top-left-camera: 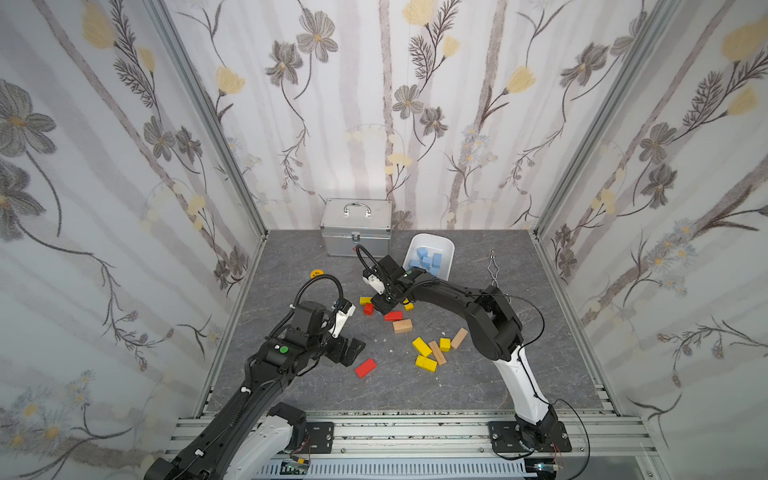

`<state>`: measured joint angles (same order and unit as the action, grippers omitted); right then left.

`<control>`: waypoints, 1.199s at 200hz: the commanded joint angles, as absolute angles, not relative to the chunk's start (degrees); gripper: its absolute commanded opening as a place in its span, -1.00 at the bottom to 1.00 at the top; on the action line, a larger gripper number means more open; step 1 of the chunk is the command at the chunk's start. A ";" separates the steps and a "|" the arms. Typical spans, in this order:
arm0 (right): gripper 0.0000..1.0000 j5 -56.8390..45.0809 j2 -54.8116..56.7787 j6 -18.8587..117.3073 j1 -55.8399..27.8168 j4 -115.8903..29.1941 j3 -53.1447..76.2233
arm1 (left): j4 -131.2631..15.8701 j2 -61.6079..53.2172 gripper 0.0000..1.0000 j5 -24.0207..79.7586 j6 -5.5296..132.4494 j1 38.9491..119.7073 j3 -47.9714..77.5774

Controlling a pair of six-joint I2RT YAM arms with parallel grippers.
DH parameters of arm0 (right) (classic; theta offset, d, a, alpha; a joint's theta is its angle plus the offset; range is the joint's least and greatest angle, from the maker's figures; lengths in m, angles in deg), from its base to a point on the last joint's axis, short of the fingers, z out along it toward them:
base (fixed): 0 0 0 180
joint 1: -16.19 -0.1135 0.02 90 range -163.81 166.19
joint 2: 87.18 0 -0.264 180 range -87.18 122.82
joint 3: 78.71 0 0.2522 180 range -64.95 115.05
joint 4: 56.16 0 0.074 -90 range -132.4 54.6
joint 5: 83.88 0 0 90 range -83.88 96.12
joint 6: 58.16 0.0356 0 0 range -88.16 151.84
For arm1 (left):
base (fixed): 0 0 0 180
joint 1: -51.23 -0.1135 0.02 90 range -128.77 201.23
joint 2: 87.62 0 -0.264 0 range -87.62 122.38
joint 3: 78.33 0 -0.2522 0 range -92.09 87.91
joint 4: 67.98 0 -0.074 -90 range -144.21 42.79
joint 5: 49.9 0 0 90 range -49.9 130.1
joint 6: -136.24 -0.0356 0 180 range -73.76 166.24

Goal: Pick out the blue building blocks
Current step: Pick up the building block from the center of the board.

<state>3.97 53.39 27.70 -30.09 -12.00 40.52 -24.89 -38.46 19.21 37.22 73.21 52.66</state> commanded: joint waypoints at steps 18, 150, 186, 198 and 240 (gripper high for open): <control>0.10 1.53 54.31 26.59 -30.04 -10.98 41.55 | -25.30 -38.47 1.00 18.70 35.89 73.20 52.17; -0.03 1.20 55.56 27.90 -29.55 -11.83 42.35 | -25.16 -38.40 1.00 18.83 35.78 73.20 52.18; -0.16 1.11 55.46 28.09 -29.51 -11.80 42.20 | -25.14 -38.32 1.00 18.81 35.76 73.20 52.22; -0.16 1.11 55.28 28.07 -29.49 -11.88 42.25 | -25.14 -38.27 1.00 18.75 35.75 73.20 52.19; -0.29 0.94 55.03 28.20 -29.51 -12.03 42.34 | -25.13 -38.25 1.00 18.82 35.78 73.20 52.09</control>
<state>1.69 55.38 28.18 -29.50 -10.26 41.87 -24.89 -38.28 19.21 37.03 73.21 52.64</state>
